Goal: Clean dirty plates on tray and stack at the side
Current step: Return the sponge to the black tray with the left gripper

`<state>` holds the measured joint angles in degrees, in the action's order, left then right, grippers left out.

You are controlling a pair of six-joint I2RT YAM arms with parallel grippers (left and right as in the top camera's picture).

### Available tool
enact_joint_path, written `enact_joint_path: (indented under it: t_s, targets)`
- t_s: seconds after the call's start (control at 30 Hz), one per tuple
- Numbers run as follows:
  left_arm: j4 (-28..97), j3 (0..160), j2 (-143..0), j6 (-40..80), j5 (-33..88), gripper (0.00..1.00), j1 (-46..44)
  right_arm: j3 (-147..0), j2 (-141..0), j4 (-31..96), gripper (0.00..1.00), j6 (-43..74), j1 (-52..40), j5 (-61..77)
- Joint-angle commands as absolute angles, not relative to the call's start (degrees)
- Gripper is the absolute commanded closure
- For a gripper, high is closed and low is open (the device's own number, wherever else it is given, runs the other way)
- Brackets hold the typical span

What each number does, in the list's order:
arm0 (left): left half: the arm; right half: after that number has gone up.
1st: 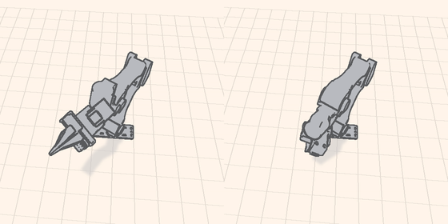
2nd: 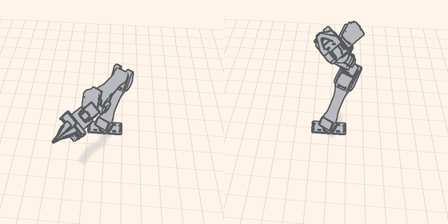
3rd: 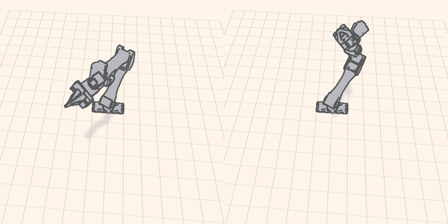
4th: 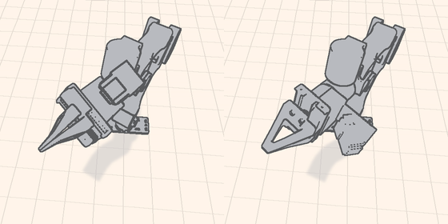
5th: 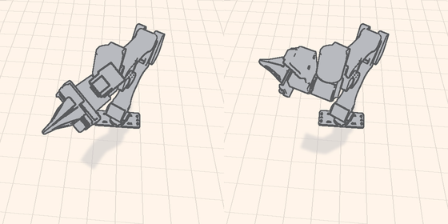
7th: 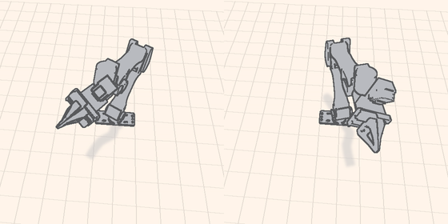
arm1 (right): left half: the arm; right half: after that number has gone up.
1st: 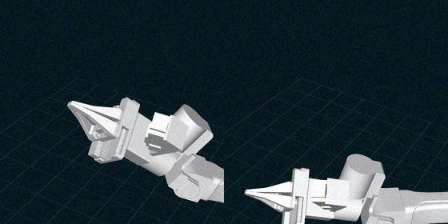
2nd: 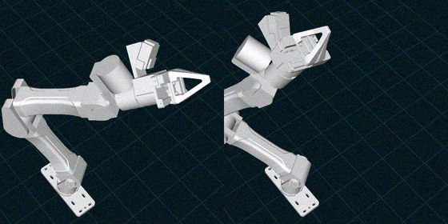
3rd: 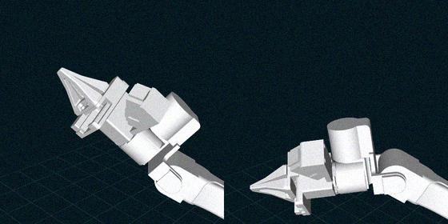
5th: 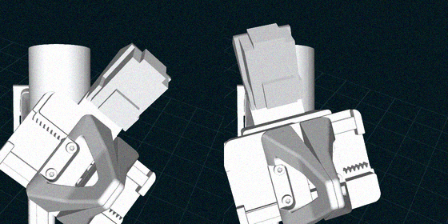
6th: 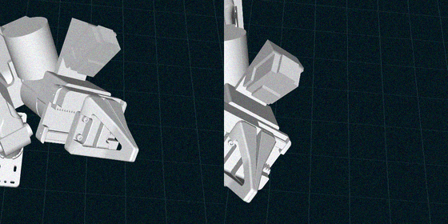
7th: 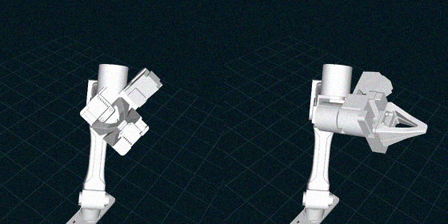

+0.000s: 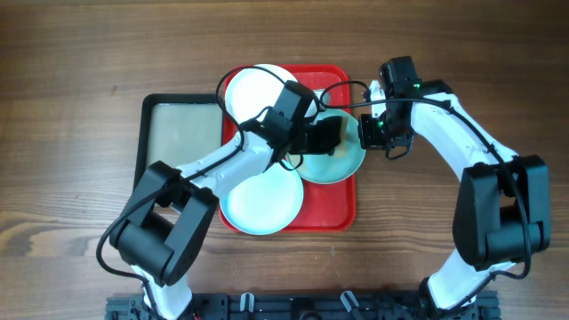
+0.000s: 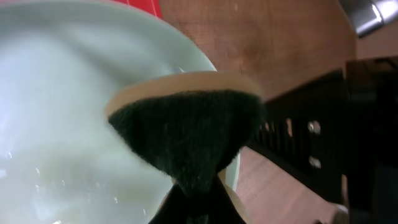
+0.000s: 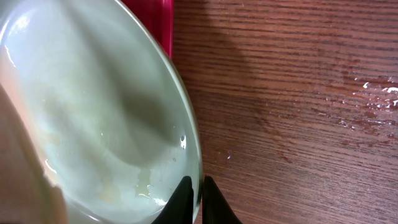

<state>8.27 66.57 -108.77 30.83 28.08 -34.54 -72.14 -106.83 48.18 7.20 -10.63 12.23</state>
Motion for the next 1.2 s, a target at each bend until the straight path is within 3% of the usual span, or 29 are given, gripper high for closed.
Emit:
enact_joint_path:
  t_s: [0.0, 0.2, 0.27, 0.5, 0.77, 0.87, 1.17]
  targets:
    - [12.7, 69.1, -104.7, 28.3, 31.7, 0.96, -30.7, -71.9, -107.8, 48.2, 0.92, 6.1, -11.1, 13.4]
    - [33.2, 69.1, -94.3, 20.3, 19.4, 0.96, -16.7, -71.9, -107.8, 48.2, 0.92, 6.2, -11.1, 13.4]
    - [41.0, 69.1, -91.4, 16.2, 12.3, 0.96, -8.1, -71.9, -107.8, 48.2, 0.92, 6.2, -11.1, 13.4]
    - [47.1, 67.6, -92.0, 9.1, 0.3, 0.96, 8.1, -71.9, -107.8, 48.1, 0.92, 6.2, -11.1, 13.4]
    - [39.5, 57.4, -92.0, 7.7, 0.1, 0.96, 9.5, -71.9, -107.8, 48.0, 0.92, 6.2, -11.1, 13.4]
    - [39.0, 56.4, -92.0, 7.7, -0.1, 0.91, 9.5, -71.9, -107.8, 48.0, 0.92, 6.2, -11.1, 13.4]
    - [38.4, 53.9, -92.0, 7.9, 0.3, 0.94, 9.5, -71.9, -107.8, 47.6, 0.92, 6.1, -11.1, 13.4]
